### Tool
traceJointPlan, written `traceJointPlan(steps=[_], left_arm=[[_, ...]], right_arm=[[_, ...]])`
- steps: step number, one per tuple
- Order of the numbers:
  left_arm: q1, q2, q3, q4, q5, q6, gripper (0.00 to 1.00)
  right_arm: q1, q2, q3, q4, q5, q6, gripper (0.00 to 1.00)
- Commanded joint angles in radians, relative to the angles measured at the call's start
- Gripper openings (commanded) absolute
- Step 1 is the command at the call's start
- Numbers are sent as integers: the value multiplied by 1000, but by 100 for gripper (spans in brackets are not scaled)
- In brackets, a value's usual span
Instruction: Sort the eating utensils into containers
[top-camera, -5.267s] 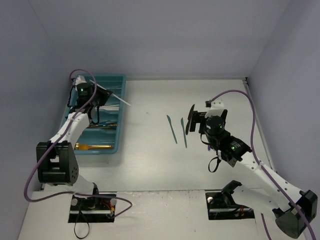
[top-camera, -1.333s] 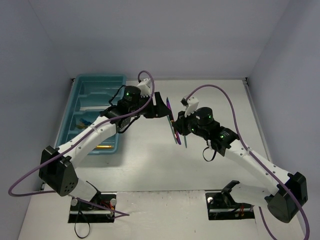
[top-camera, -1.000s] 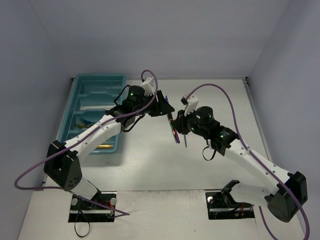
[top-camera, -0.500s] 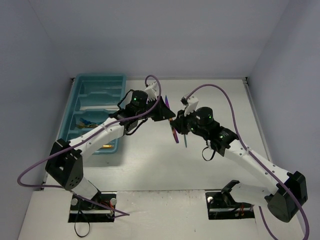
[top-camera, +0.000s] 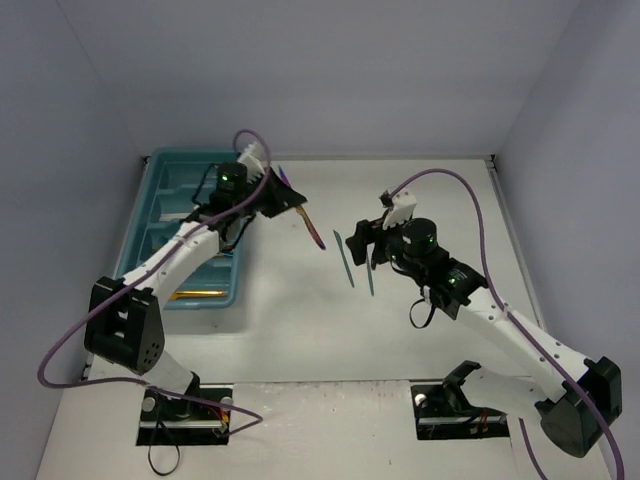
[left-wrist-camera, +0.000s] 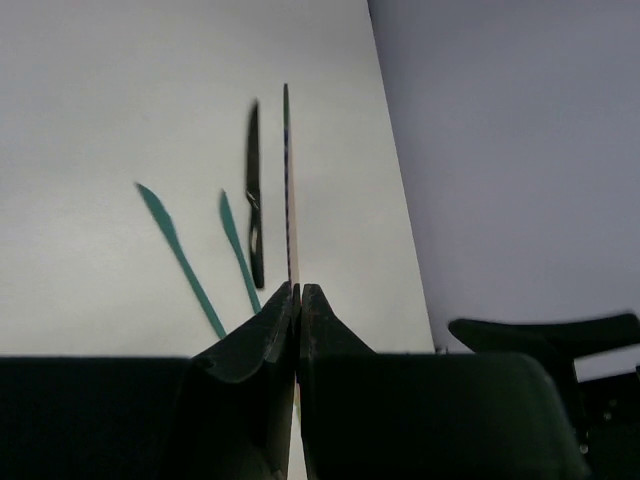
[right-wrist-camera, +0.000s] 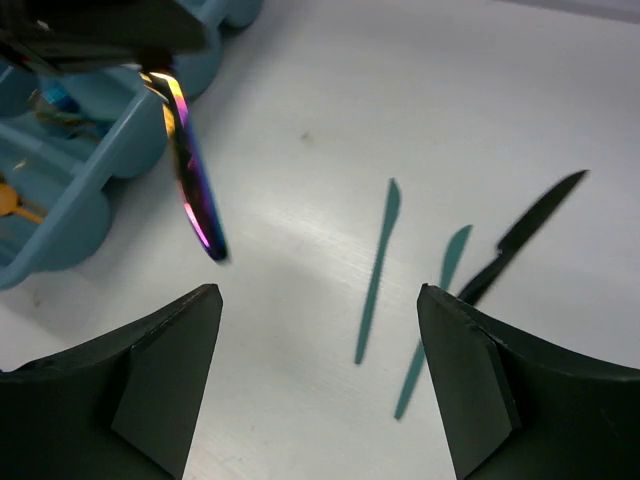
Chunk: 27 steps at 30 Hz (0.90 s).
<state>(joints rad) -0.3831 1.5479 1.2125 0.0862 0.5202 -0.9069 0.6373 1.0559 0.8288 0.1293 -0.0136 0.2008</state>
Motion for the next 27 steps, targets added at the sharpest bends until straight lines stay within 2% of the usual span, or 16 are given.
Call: traceJointPlan(steps=[1, 4, 10, 17, 22, 23, 24, 25, 27], left_arm=[[218, 24, 87, 150, -49, -128, 0], [334, 110, 127, 210, -111, -230, 0], [472, 335, 307, 292, -197, -386, 0], [550, 611, 569, 293, -259, -459, 0], [574, 687, 587, 293, -288, -467, 0], [577, 695, 590, 292, -286, -460, 7], [579, 703, 599, 292, -281, -454, 23], [579, 708, 605, 291, -273, -449, 34], [576, 709, 604, 290, -259, -444, 45]], right_arm=[[-52, -87, -15, 9, 163, 4, 77], [-96, -115, -43, 0, 153, 19, 77], [-145, -161, -97, -39, 94, 50, 76], [-151, -212, -115, -106, 128, 61, 76], [-154, -224, -122, -123, 142, 69, 76], [-154, -224, -122, -124, 144, 69, 76], [-155, -223, -124, -125, 147, 69, 76], [-156, -222, -125, -126, 151, 70, 76], [-156, -214, -125, -126, 162, 74, 76]])
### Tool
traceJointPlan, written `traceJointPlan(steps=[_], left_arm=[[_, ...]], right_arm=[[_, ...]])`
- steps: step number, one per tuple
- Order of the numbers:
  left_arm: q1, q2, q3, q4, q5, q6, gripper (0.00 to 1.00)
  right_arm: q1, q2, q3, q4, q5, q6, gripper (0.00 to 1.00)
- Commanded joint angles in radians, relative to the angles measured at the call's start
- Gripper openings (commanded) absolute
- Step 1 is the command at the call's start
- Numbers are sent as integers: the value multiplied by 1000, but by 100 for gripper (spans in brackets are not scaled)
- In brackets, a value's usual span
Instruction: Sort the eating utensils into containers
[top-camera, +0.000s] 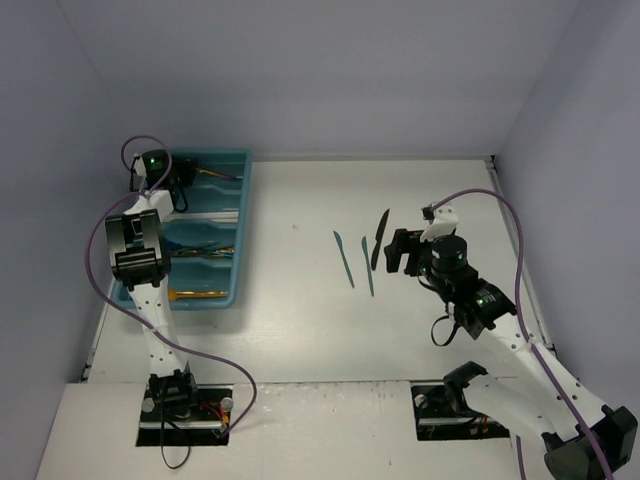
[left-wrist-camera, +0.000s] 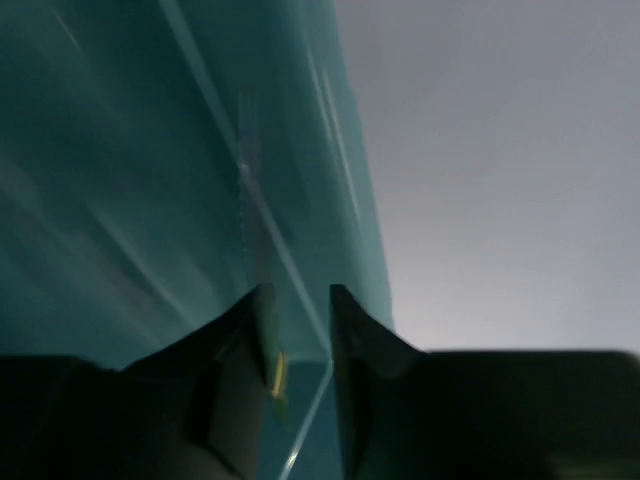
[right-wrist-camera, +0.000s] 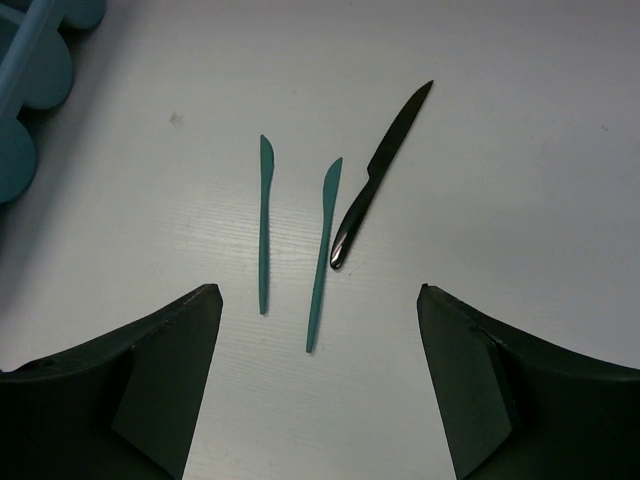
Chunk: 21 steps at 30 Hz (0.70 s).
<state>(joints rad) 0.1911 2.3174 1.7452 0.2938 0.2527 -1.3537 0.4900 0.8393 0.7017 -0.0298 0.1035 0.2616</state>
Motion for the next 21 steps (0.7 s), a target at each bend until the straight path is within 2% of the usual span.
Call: traceJointPlan(steps=[1, 6, 10, 13, 18, 21], left_arm=[[1, -64, 68, 82, 11, 5, 48], [4, -106, 56, 74, 23, 17, 60], [5, -170, 26, 52, 36, 36, 65], [4, -232, -3, 10, 13, 104, 71], [11, -287, 40, -186, -41, 269, 74], [12, -262, 140, -349, -80, 378, 74]], right_arm=[[-8, 8, 2, 33, 51, 17, 76], [-8, 33, 5, 33, 66, 34, 76], [-10, 72, 15, 33, 121, 52, 76], [-11, 113, 35, 33, 177, 65, 76], [-11, 164, 60, 32, 189, 71, 76], [-14, 164, 59, 10, 188, 81, 76]])
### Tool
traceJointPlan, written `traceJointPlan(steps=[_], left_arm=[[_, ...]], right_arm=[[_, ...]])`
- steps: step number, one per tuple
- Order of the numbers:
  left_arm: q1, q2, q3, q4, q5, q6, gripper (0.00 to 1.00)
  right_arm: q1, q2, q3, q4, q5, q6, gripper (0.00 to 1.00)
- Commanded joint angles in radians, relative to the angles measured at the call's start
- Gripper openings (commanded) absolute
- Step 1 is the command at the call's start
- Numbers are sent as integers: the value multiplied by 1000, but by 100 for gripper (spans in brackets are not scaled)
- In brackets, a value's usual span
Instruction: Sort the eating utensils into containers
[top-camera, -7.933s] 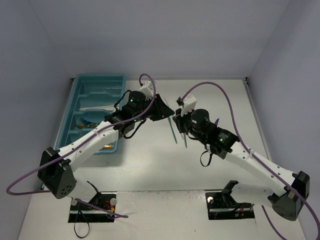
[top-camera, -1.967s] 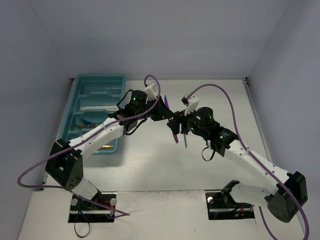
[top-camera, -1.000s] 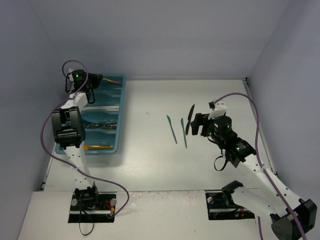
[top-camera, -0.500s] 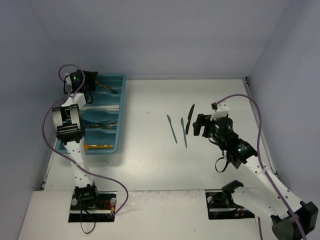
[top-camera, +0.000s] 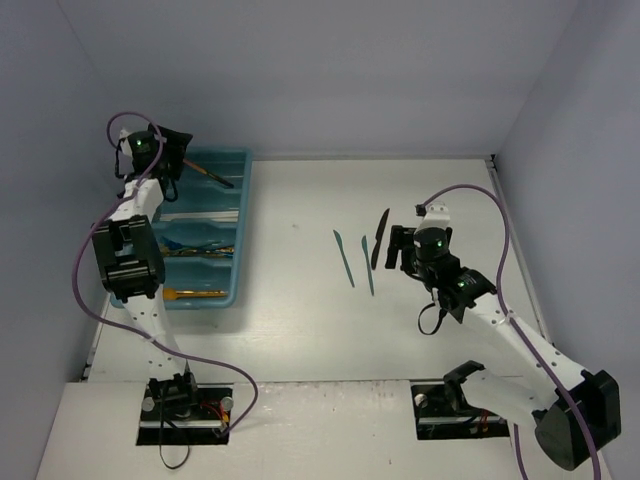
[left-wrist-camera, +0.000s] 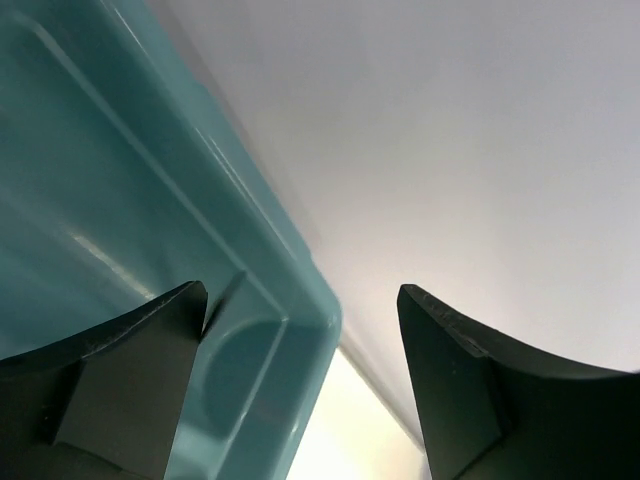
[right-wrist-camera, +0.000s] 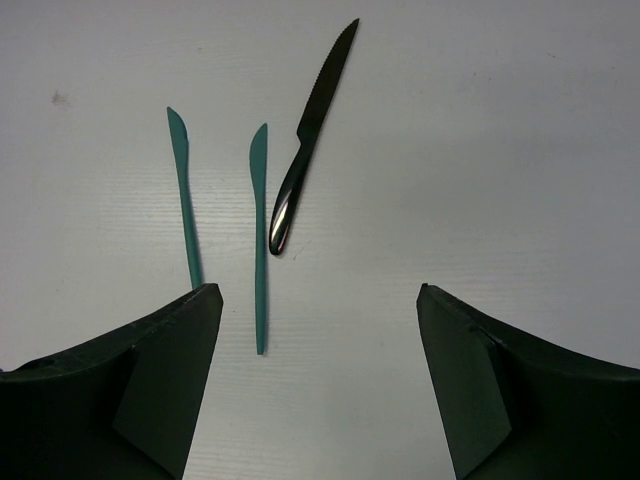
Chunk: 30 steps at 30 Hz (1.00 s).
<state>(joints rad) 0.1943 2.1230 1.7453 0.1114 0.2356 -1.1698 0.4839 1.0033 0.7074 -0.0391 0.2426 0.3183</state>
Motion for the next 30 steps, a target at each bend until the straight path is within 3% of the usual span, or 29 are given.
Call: traceJointPlan(steps=[1, 4, 12, 21, 30], left_arm=[[9, -47, 182, -219, -69, 228, 74], [8, 22, 305, -348, -72, 288, 74], [9, 132, 467, -447, -29, 363, 74], [14, 146, 525, -481, -76, 448, 74], [24, 108, 518, -520, -225, 638, 74]], right_arm=[[-8, -2, 52, 14, 48, 27, 76], [-7, -9, 44, 8, 49, 33, 76], [-11, 16, 43, 1, 58, 48, 76], [-15, 61, 60, -7, 76, 56, 76], [-22, 108, 72, -16, 107, 76, 76]])
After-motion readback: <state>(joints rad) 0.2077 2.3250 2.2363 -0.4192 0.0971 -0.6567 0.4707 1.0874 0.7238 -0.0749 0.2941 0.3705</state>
